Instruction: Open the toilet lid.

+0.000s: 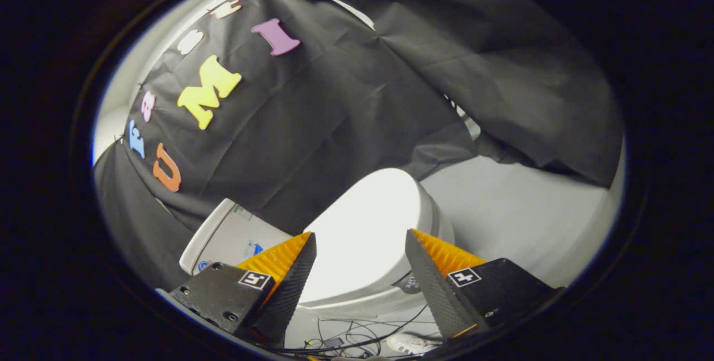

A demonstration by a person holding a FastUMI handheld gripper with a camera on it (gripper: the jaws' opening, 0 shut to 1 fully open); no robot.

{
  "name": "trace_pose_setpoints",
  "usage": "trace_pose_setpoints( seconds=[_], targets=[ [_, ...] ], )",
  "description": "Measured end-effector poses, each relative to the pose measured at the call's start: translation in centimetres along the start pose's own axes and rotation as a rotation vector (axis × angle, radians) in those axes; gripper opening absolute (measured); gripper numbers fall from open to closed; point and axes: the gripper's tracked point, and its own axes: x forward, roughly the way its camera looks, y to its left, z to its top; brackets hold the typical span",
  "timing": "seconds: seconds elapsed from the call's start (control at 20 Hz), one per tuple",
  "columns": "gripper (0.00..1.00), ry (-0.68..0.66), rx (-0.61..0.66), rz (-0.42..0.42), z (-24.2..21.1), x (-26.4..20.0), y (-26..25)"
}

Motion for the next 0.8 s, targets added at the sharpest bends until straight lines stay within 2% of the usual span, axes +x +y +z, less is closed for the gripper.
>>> trace_pose_setpoints(
  seconds=[0.8],
  targets=[
    [0.99,0.126,0.159,-0.032,-4.5,1.8,-6.5]
  ],
)
